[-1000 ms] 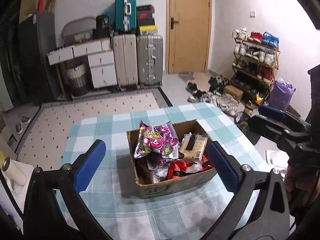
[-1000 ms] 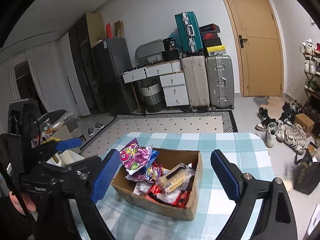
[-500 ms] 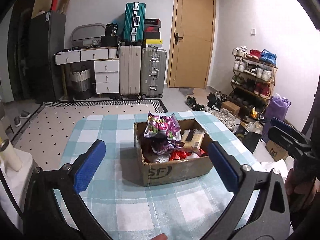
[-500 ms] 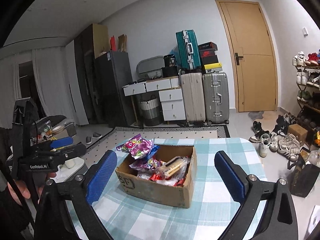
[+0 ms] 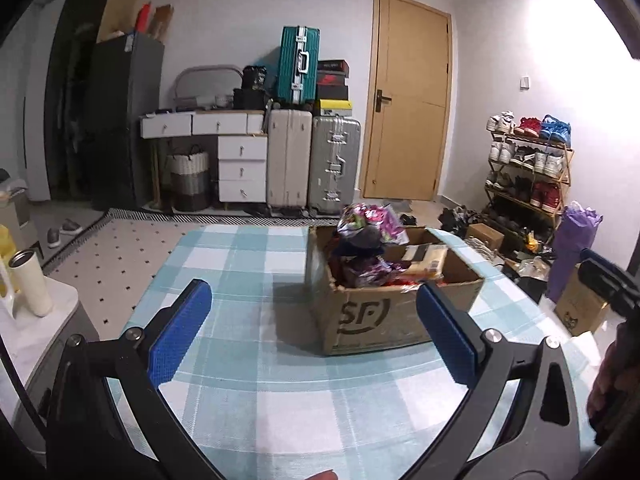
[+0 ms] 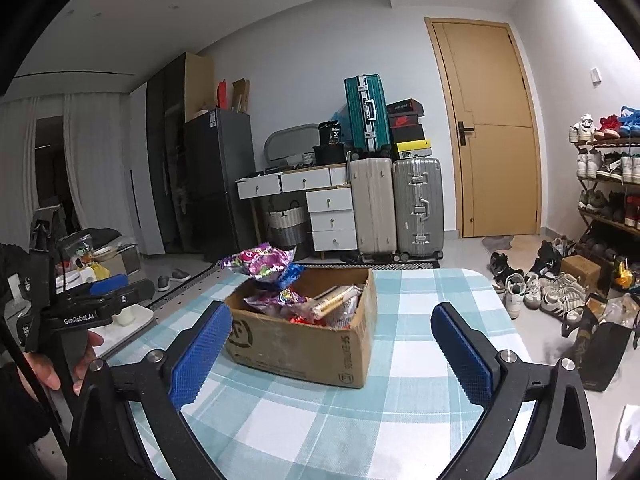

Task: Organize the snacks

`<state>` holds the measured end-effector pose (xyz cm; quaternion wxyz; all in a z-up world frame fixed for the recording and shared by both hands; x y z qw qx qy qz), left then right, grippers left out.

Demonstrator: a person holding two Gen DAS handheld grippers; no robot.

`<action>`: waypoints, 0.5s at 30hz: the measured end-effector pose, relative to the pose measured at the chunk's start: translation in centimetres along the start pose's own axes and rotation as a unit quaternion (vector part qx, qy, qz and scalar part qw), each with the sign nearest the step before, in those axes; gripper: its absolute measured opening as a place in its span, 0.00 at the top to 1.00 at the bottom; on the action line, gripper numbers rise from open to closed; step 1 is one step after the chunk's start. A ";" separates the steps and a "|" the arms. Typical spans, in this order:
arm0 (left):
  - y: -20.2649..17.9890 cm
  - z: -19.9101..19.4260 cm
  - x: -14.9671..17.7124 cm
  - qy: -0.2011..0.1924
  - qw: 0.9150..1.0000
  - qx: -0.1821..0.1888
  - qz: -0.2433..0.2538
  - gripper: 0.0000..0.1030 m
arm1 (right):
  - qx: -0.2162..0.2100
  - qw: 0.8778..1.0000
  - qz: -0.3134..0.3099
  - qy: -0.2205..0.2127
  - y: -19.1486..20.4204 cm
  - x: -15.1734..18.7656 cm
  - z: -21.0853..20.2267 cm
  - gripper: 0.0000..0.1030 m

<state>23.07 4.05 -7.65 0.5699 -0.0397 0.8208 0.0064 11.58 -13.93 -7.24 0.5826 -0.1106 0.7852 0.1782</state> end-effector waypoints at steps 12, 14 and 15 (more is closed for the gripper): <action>0.5 2.4 5.0 -0.026 0.999 -0.041 0.016 0.01 | 0.040 0.999 -0.030 -0.010 -0.5 4.1 1.5 0.01; 0.3 2.8 5.6 -0.030 0.998 -0.042 0.023 0.01 | 0.046 0.998 -0.039 -0.016 -0.4 4.5 1.6 0.01; 0.2 2.8 5.7 -0.034 0.998 -0.042 0.026 0.01 | 0.049 0.998 -0.042 -0.019 -0.5 4.8 1.6 0.01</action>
Point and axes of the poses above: each gripper's, at about its wrist camera, not at the fingertips, and z roughly the way its jaws point, y to its left, x to its underside, the point moved 5 cm from there along z, roughly the way its jaws point, and after that the axes turned 6 degrees about -x, right-handed, at the moved point
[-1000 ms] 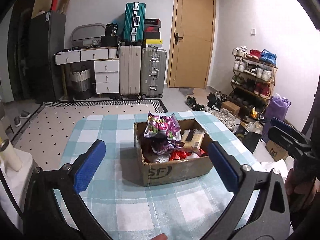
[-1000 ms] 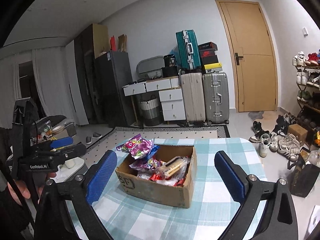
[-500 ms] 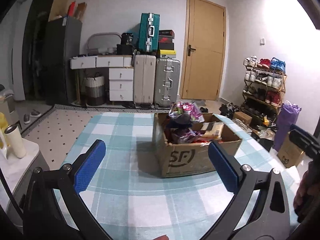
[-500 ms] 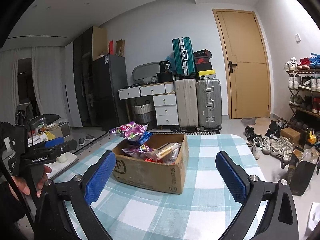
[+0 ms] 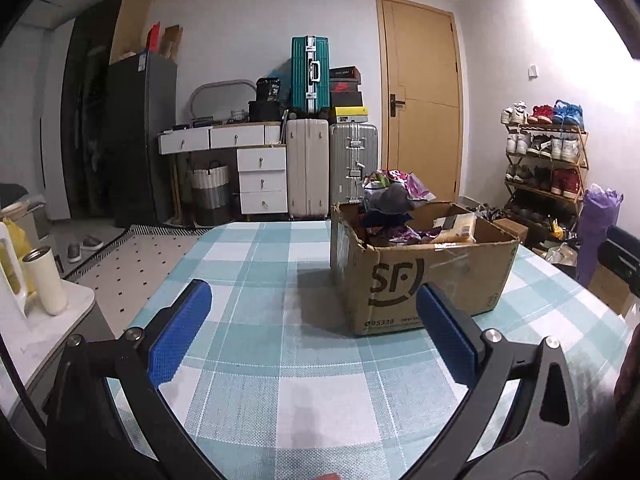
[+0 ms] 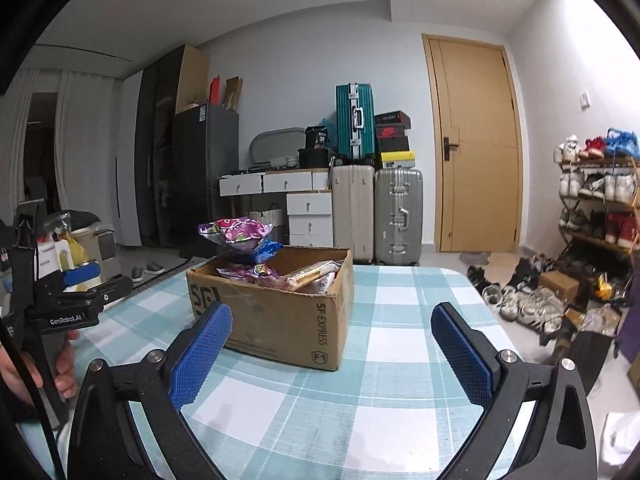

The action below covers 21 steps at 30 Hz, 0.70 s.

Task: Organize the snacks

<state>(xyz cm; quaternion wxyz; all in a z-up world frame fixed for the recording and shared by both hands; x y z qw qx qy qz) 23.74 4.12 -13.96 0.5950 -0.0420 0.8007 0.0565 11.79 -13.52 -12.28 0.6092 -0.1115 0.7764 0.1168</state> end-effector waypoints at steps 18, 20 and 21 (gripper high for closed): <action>-0.4 1.0 0.7 0.004 1.000 0.001 -0.002 0.01 | 0.001 0.999 -0.001 0.043 -0.1 1.5 2.4 0.01; -0.5 1.0 0.8 0.004 1.000 0.001 -0.002 0.01 | 0.001 0.999 -0.002 0.042 -0.1 1.5 2.4 0.01; -0.5 1.1 0.8 0.004 1.000 0.002 -0.003 0.01 | 0.002 0.999 -0.002 0.043 -0.1 1.5 2.3 0.01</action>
Point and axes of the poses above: each gripper's, at about its wrist camera, not at the fingertips, and z roughly the way its jaws point, y to its left, x to its underside, the point moved 5 cm from there along z, roughly the way its jaws point, and after that the axes turned 6 degrees about -x, right-handed, at the moved point
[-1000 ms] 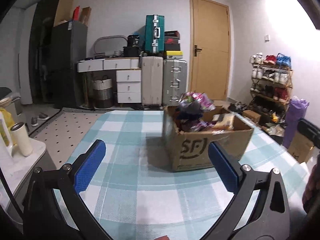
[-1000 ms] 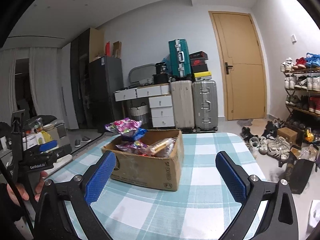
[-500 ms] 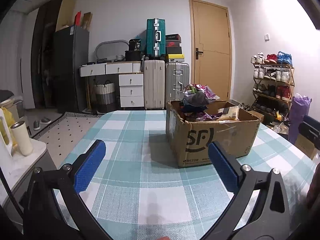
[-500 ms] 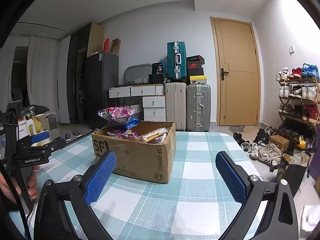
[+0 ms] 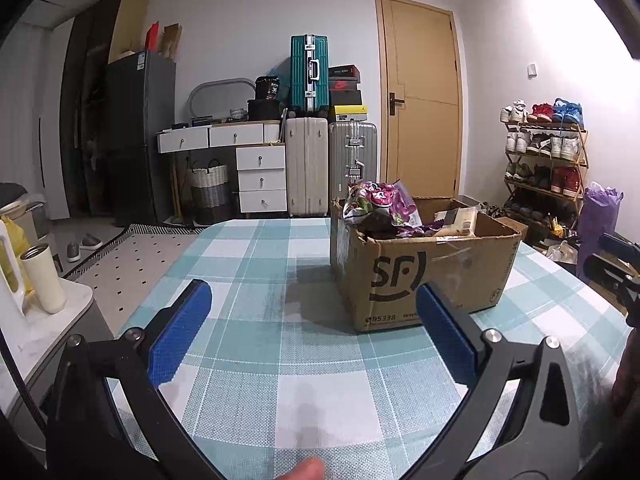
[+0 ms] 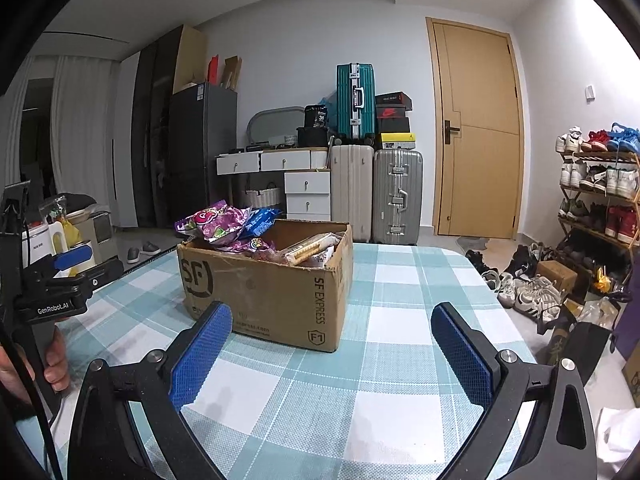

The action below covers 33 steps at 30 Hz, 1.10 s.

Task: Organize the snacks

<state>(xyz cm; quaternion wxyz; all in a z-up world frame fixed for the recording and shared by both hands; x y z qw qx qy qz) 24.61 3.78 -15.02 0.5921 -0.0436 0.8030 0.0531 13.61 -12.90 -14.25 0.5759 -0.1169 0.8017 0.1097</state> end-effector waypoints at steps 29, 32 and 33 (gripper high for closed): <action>0.0 0.1 0.1 0.000 1.000 0.000 0.001 0.01 | 0.002 1.000 0.001 -0.001 -0.1 0.1 -0.2 0.01; 0.0 0.1 0.1 -0.001 1.000 0.000 0.001 0.01 | 0.002 1.000 0.001 -0.001 -0.1 0.1 -0.1 0.01; 0.1 -0.1 0.1 -0.001 1.000 0.000 0.001 0.01 | 0.002 1.000 0.001 -0.001 -0.1 0.1 -0.2 0.01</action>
Point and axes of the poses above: each gripper's, at about its wrist camera, not at the fingertips, and z roughly the way its jaws point, y to its left, x to its underside, the point moved 5 cm from there along z, roughly the way its jaws point, and after that the axes turned 6 degrees about -x, right-handed, at the moved point
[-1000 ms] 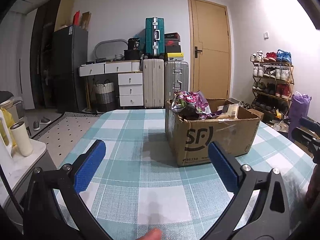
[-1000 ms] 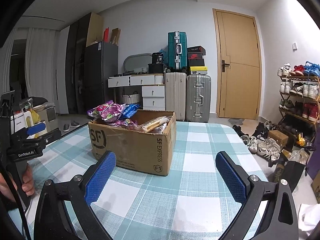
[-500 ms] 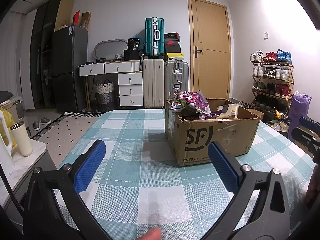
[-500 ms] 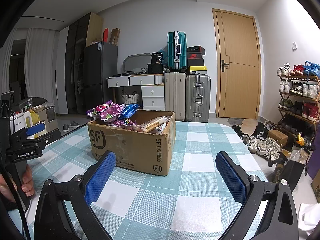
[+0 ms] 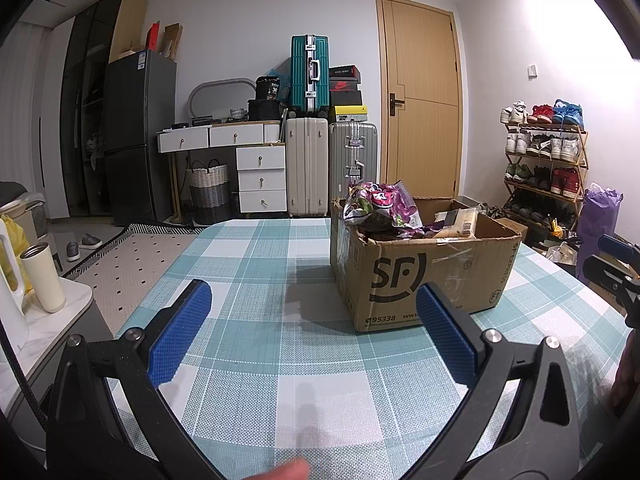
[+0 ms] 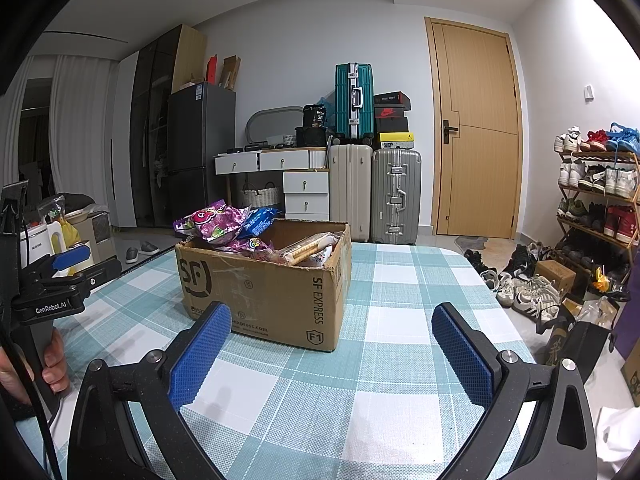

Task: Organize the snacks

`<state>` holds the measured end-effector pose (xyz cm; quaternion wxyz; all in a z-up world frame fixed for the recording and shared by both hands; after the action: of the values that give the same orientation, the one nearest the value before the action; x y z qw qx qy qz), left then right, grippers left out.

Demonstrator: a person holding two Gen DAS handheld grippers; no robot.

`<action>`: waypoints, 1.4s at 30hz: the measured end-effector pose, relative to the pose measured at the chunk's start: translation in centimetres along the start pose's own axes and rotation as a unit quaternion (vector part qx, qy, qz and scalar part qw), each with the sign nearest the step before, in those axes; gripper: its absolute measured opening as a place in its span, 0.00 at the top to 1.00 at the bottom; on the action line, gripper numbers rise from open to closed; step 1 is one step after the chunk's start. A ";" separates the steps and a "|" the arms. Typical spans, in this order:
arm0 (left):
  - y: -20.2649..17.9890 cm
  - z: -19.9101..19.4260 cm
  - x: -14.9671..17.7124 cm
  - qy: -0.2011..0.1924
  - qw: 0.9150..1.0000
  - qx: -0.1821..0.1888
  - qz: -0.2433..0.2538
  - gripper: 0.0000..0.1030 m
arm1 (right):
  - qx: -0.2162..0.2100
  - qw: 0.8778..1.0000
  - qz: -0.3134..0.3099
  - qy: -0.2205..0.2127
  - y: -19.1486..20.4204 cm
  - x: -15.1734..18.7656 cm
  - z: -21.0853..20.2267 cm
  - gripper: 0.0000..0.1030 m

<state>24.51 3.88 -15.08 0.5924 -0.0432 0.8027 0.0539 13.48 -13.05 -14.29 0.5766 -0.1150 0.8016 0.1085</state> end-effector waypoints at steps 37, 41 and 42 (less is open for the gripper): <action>0.0 0.0 0.1 0.000 1.000 0.001 0.000 0.01 | 0.000 1.000 0.000 0.001 0.0 0.0 0.0 0.01; 0.1 -0.3 0.0 0.000 1.000 0.001 0.003 0.01 | 0.000 1.000 0.000 0.000 0.0 0.0 0.0 0.01; 0.1 -0.2 0.1 0.000 1.000 0.001 0.004 0.01 | 0.000 1.000 0.000 0.000 0.0 0.0 0.0 0.01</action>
<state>24.27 3.96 -15.09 0.5926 -0.0396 0.8026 0.0554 13.47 -13.02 -14.26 0.5763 -0.1153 0.8017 0.1086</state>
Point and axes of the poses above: each gripper's, at about its wrist camera, not at the fingertips, and z roughly the way its jaws point, y to its left, x to its underside, the point moved 5 cm from there along z, roughly the way its jaws point, and after that the axes turned 6 degrees about -x, right-handed, at the moved point
